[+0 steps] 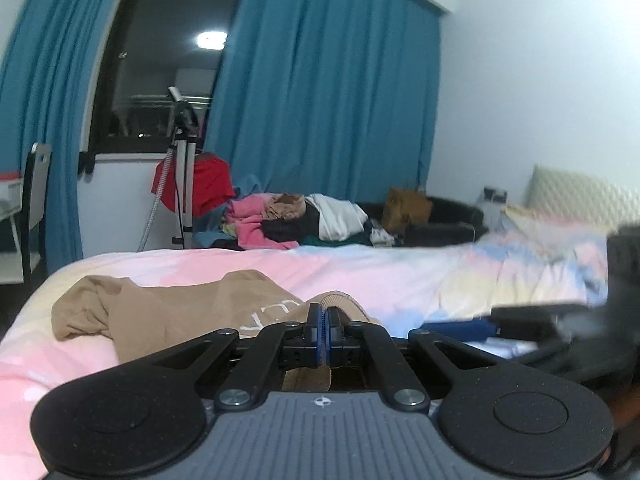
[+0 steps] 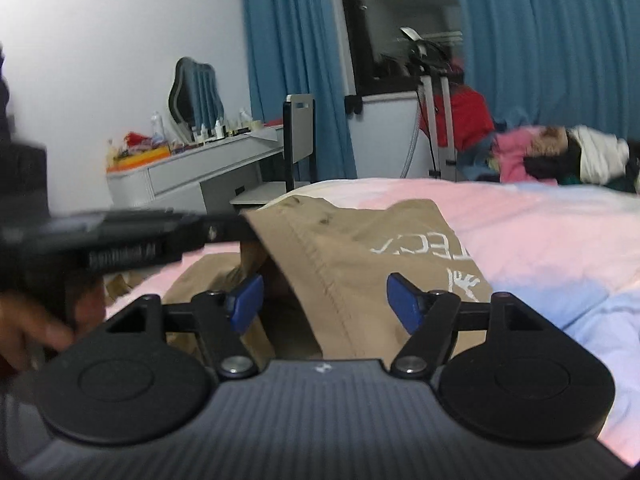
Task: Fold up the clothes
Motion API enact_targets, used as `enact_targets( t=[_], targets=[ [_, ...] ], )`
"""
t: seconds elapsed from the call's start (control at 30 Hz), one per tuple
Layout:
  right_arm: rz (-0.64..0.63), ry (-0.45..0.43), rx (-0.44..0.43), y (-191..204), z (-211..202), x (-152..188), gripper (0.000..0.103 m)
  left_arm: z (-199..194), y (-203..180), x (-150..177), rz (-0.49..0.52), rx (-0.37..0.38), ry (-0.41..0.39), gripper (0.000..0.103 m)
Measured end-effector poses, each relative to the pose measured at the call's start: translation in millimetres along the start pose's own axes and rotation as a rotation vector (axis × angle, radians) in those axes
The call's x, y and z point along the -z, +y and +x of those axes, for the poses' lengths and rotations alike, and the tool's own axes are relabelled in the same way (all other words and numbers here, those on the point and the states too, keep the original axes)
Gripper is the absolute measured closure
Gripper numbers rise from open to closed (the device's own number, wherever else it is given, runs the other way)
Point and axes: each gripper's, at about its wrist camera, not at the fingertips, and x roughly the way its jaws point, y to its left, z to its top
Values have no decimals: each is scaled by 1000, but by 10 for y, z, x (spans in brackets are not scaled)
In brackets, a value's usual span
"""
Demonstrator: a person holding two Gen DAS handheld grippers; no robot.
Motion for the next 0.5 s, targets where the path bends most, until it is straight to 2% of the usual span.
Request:
enact_targets(
  t=[0.2, 0.27, 0.37, 0.43, 0.5],
  targets=[
    [-22, 90, 208, 129, 364, 104, 33, -70, -1, -47, -23, -5, -16, 102],
    [-6, 82, 341, 98, 367, 101, 33, -95, -4, -45, -27, -15, -20, 102],
    [-15, -48, 480, 69, 129, 43, 33, -151, -3, -32, -42, -18, -29, 102],
    [17, -133, 545, 38, -49, -5, 33, -154, -30, -33, -39, -8, -35, 102],
    [49, -196, 580, -3, -177, -24, 23, -159, -63, -26, -34, 6, -45, 102]
  ],
)
